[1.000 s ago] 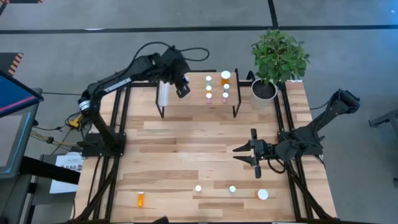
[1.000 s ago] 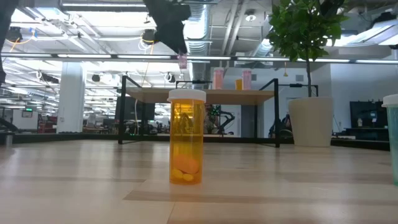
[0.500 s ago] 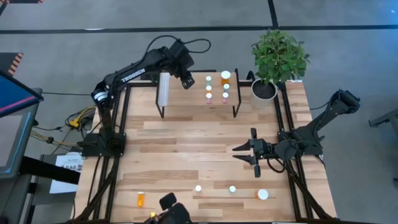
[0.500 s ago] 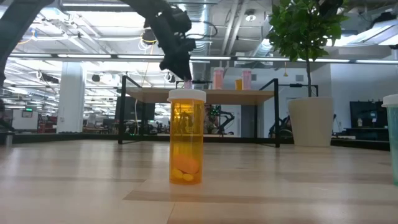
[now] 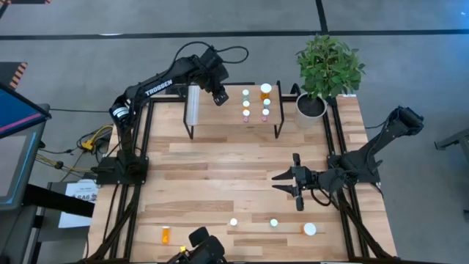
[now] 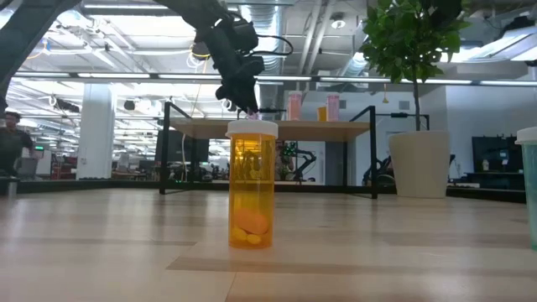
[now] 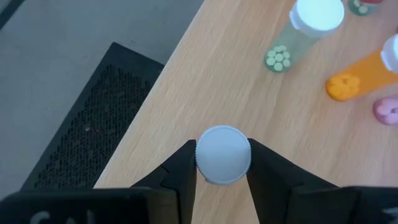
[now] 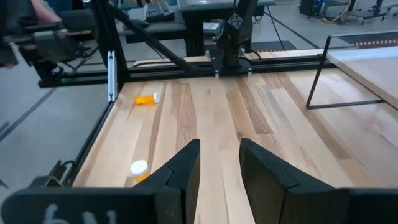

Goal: Pick and place medicine bottles onto shelf by color
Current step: Put the small purple pill bottle on the shelf, then put the right small orange pill bottle on the shelf

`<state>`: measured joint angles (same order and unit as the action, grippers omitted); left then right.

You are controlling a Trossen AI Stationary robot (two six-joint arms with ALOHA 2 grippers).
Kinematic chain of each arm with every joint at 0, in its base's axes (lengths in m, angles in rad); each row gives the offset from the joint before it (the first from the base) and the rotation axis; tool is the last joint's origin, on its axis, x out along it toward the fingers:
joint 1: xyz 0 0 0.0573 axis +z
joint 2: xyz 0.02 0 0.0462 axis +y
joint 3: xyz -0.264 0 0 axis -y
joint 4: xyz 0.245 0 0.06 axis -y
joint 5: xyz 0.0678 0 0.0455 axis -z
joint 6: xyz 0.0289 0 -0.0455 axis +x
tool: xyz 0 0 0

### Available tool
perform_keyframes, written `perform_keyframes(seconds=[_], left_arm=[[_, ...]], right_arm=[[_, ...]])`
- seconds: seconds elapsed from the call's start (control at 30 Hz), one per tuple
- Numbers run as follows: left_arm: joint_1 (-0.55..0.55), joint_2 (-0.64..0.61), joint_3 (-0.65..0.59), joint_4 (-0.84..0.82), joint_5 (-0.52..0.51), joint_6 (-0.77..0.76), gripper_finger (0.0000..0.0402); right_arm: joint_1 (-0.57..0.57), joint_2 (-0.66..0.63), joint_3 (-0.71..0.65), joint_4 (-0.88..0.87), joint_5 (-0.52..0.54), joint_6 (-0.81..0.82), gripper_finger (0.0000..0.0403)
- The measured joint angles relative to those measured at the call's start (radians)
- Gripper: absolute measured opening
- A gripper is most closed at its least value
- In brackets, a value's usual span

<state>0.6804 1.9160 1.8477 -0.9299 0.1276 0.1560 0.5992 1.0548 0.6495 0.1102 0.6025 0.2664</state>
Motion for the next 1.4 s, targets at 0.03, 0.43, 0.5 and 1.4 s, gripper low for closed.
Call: perform_keyframes(seconds=[0.03, 0.43, 0.5, 1.4], left_arm=[[0.0, 0.0, 0.0, 0.001, 0.0, -0.005, 0.0105], [-0.002, 0.005, -0.005, -0.018, -0.003, -0.034, 0.0154], [-0.002, 0.003, -0.005, -0.022, -0.004, -0.035, 0.0175], [-0.343, -0.335, -0.012, -0.265, -0.15, -0.083, 0.0238]], right_arm=[[-0.002, 0.004, 0.0, 0.003, 0.0, 0.005, 0.0133], [-0.013, 0.011, 0.0, 0.006, 0.0, 0.016, 0.0133], [-0.013, 0.011, 0.0, 0.007, 0.0, 0.016, 0.0134], [-0.01, 0.011, 0.0, 0.01, 0.0, 0.022, 0.0134]])
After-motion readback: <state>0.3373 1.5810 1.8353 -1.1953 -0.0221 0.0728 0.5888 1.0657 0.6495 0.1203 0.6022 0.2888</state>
